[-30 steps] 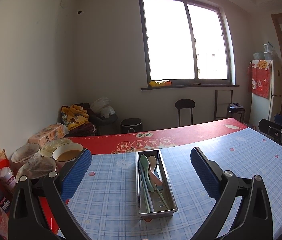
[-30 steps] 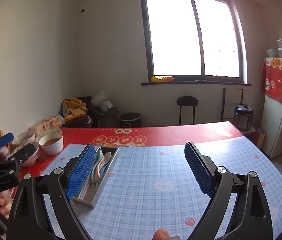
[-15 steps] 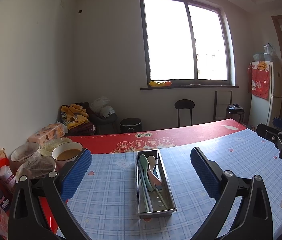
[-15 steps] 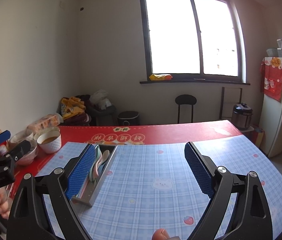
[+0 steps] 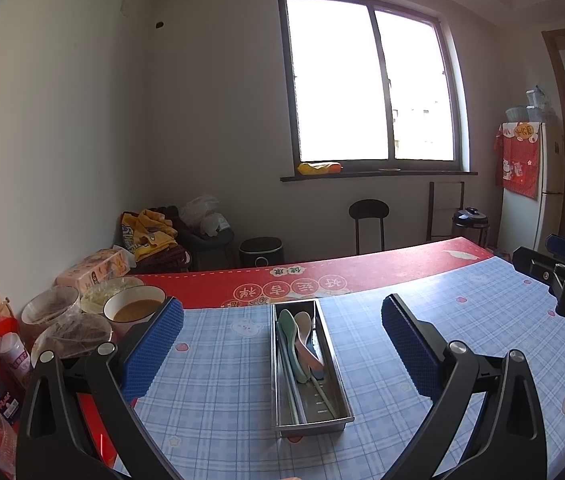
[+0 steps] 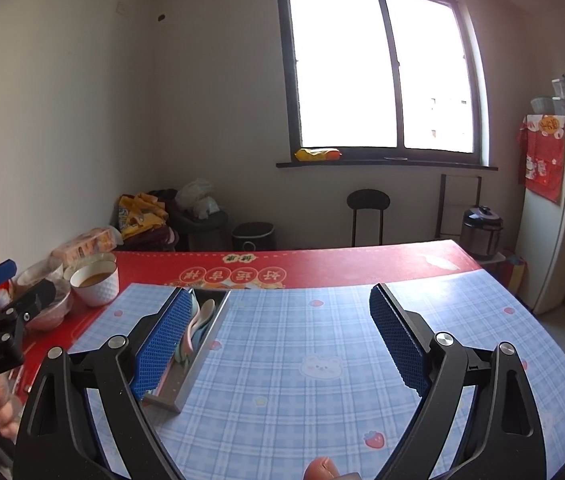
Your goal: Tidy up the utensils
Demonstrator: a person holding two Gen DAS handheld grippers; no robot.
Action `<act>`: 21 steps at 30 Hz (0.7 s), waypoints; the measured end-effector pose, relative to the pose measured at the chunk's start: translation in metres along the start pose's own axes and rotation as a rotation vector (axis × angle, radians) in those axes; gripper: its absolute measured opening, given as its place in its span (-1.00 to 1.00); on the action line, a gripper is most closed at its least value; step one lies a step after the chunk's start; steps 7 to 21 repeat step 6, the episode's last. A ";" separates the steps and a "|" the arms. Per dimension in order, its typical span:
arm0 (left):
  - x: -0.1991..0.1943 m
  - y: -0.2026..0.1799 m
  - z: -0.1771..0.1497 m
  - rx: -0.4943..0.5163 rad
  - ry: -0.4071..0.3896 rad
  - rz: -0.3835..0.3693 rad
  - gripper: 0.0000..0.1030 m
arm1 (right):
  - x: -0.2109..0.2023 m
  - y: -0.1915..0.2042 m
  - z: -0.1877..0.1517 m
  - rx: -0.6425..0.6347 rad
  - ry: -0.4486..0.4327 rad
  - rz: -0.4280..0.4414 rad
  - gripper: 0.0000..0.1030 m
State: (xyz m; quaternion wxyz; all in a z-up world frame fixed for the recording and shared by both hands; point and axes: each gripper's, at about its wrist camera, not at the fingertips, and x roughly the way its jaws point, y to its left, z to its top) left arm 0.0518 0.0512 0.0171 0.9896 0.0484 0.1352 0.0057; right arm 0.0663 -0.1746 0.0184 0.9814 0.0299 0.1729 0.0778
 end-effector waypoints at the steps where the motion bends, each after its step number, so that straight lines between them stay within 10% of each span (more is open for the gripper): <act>1: 0.000 0.000 0.000 0.002 -0.001 0.002 0.88 | 0.000 0.000 0.000 0.000 0.000 0.000 0.70; 21: -0.001 -0.002 0.001 0.002 -0.001 0.006 0.88 | 0.000 0.000 -0.001 0.000 0.001 -0.001 0.70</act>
